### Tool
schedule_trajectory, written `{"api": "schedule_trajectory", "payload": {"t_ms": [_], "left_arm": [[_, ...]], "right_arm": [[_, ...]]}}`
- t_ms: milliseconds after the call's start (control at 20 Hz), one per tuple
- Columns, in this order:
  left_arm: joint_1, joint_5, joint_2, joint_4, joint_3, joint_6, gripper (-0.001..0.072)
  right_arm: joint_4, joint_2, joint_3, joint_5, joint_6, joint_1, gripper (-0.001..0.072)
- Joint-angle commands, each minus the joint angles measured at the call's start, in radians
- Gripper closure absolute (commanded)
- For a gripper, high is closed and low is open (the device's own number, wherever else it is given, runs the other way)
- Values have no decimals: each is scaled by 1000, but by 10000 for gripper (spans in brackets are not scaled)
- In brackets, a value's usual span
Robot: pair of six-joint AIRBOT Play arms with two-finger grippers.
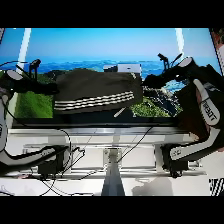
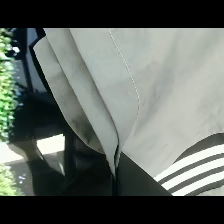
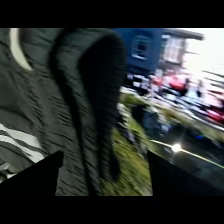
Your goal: Fold the clothes and pants, and hang the long-sleeved shirts on hangers.
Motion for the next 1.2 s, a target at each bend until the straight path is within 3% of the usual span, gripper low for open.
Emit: {"api": "schedule_trajectory", "payload": {"t_ms": [0,200,250,300,350,450,550,650,700,800,850,1050,1150], "left_arm": [[-7,-2,-12,18,6,-8,701],[-17,0,-42,11,6,-8,701],[-17,0,-51,11,6,-8,701],[-17,-1,-61,11,6,-8,701],[-17,-1,-68,11,6,-8,701],[-17,-1,-66,12,9,-8,701],[-5,-2,-56,16,30,-8,701],[11,-2,-32,13,69,-8,684],[20,-2,-15,12,95,-8,569],[35,-1,26,11,145,-8,82],[35,-1,48,12,164,-7,23],[26,3,136,-43,190,-8,27],[21,2,158,-196,190,-8,27]], "right_arm": [[119,-61,-11,-73,-33,79,81],[110,-63,-11,-197,35,198,86],[99,-63,-11,-213,29,228,126],[82,-63,-10,-230,26,253,222],[55,-63,-5,-248,27,274,392],[-5,-60,21,-254,27,288,621],[-69,-39,60,-245,34,275,688],[-124,15,96,-242,75,243,692],[-153,52,110,-242,106,222,692],[-211,158,133,-238,180,168,693],[-233,214,141,-226,210,139,693],[-315,473,172,-113,376,-4,692],[-397,597,197,-31,489,-93,693]]}}
